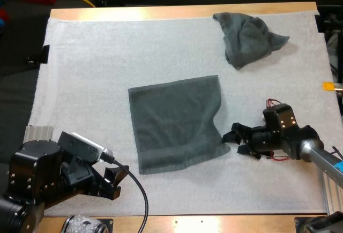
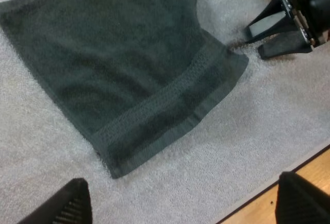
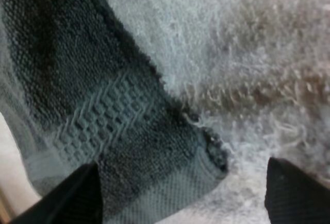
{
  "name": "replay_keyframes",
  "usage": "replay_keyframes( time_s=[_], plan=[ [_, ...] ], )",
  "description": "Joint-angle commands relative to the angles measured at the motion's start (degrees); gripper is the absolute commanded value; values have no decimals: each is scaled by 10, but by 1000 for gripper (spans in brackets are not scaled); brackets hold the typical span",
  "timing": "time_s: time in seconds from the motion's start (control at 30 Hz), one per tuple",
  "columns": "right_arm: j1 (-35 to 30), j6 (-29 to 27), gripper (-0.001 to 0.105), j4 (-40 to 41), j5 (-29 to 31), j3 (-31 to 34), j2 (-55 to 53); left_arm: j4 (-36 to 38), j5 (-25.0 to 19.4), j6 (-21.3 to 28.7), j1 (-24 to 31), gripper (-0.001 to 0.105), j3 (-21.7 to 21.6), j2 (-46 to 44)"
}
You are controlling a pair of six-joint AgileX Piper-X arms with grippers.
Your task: Pick towel from pile, fold and stack
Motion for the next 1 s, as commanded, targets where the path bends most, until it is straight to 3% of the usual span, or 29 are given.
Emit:
replay_keyframes(
  time_s=[0.0,0.53,0.83,0.97],
  plan=[
    [0,9,64,-10,-16,-1,7,5,3,-4,-2,70,2,-1],
    [41,38,61,-38,-6,-1,58,5,3,-4,-2,70,2,-1],
    [41,41,28,-38,20,-1,58,5,3,-4,-2,70,2,-1],
    [41,36,5,-38,29,-1,58,5,3,-4,-2,70,2,-1]
  ],
)
